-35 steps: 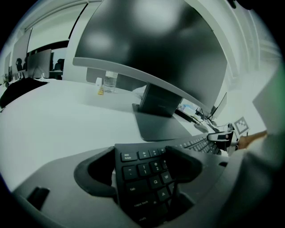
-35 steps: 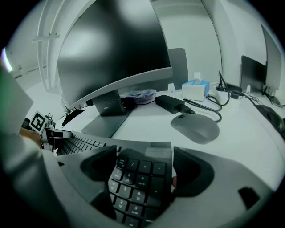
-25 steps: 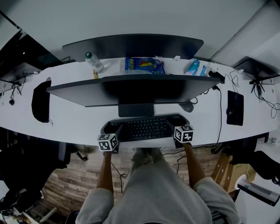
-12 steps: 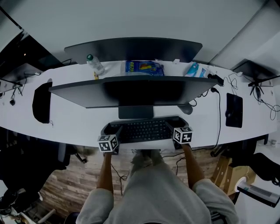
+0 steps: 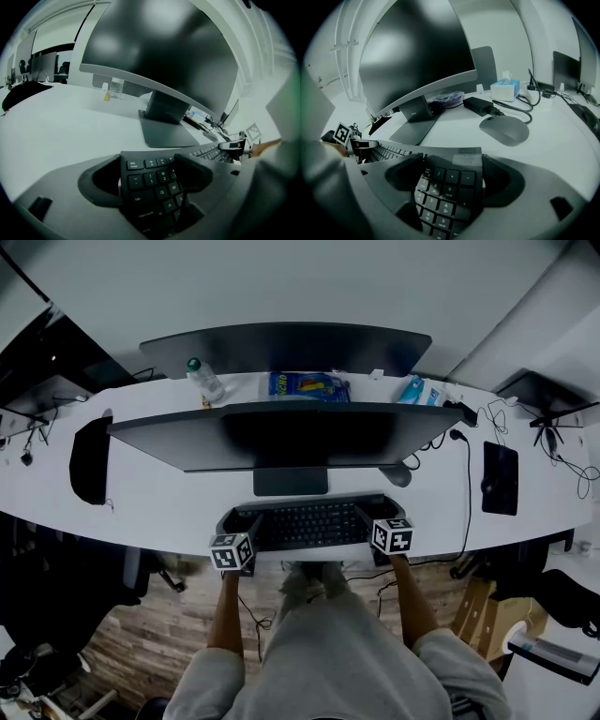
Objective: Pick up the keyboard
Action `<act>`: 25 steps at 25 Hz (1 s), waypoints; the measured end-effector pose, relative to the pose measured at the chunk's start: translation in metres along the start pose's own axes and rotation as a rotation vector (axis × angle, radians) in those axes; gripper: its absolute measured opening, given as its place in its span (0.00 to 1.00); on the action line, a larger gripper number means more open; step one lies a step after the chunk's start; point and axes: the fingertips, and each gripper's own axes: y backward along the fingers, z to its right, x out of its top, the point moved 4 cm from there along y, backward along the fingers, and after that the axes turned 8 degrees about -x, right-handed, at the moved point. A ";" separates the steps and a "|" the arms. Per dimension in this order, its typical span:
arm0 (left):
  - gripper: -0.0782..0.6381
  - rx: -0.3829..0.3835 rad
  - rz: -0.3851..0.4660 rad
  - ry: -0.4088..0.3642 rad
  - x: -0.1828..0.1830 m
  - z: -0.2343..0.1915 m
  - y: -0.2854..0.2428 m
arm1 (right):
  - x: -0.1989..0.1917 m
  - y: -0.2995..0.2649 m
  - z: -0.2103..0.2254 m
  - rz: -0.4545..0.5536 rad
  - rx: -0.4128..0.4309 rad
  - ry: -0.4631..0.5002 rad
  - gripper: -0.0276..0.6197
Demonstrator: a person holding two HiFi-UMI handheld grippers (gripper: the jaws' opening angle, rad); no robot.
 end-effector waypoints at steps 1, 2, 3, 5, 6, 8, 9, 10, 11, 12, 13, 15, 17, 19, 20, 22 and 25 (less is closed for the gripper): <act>0.57 -0.001 0.004 0.002 0.000 0.001 0.001 | 0.001 0.002 0.000 0.004 -0.002 0.004 0.64; 0.57 -0.003 0.008 0.002 0.000 0.002 0.002 | 0.001 0.004 0.000 0.009 -0.003 0.007 0.64; 0.57 -0.005 0.013 0.002 0.000 0.003 0.004 | 0.002 0.007 -0.001 0.015 -0.004 0.009 0.64; 0.57 -0.009 0.026 -0.003 0.002 0.006 0.009 | 0.004 0.013 -0.002 0.032 -0.006 0.013 0.64; 0.57 -0.011 0.034 -0.007 0.004 0.008 0.011 | 0.005 0.016 -0.003 0.043 -0.007 0.015 0.64; 0.57 -0.015 0.053 -0.020 0.010 0.012 0.016 | 0.010 0.024 -0.004 0.067 -0.010 0.019 0.64; 0.57 -0.017 0.066 -0.027 0.014 0.015 0.020 | 0.012 0.029 -0.005 0.081 -0.011 0.021 0.64; 0.57 -0.018 0.080 -0.034 0.017 0.017 0.023 | 0.015 0.033 -0.006 0.096 -0.012 0.022 0.64; 0.57 -0.019 0.096 -0.041 0.021 0.020 0.027 | 0.017 0.038 -0.007 0.112 -0.012 0.025 0.64; 0.57 -0.021 0.111 -0.046 0.024 0.022 0.031 | 0.021 0.043 -0.008 0.129 -0.013 0.028 0.64; 0.57 -0.023 0.126 -0.051 0.028 0.024 0.034 | 0.024 0.047 -0.010 0.145 -0.014 0.033 0.64; 0.57 -0.025 0.153 -0.063 0.037 0.028 0.041 | 0.033 0.057 -0.012 0.179 -0.016 0.043 0.64; 0.57 -0.026 0.180 -0.079 0.046 0.034 0.049 | 0.042 0.066 -0.015 0.211 -0.017 0.049 0.64; 0.57 -0.027 0.206 -0.099 0.055 0.040 0.057 | 0.050 0.077 -0.016 0.247 -0.019 0.058 0.64; 0.57 -0.027 0.219 -0.109 0.061 0.042 0.061 | 0.055 0.082 -0.018 0.265 -0.020 0.063 0.64; 0.57 -0.025 0.247 -0.125 0.071 0.046 0.069 | 0.066 0.091 -0.021 0.299 -0.020 0.075 0.64; 0.57 -0.024 0.287 -0.147 0.088 0.053 0.081 | 0.083 0.105 -0.026 0.348 -0.018 0.091 0.63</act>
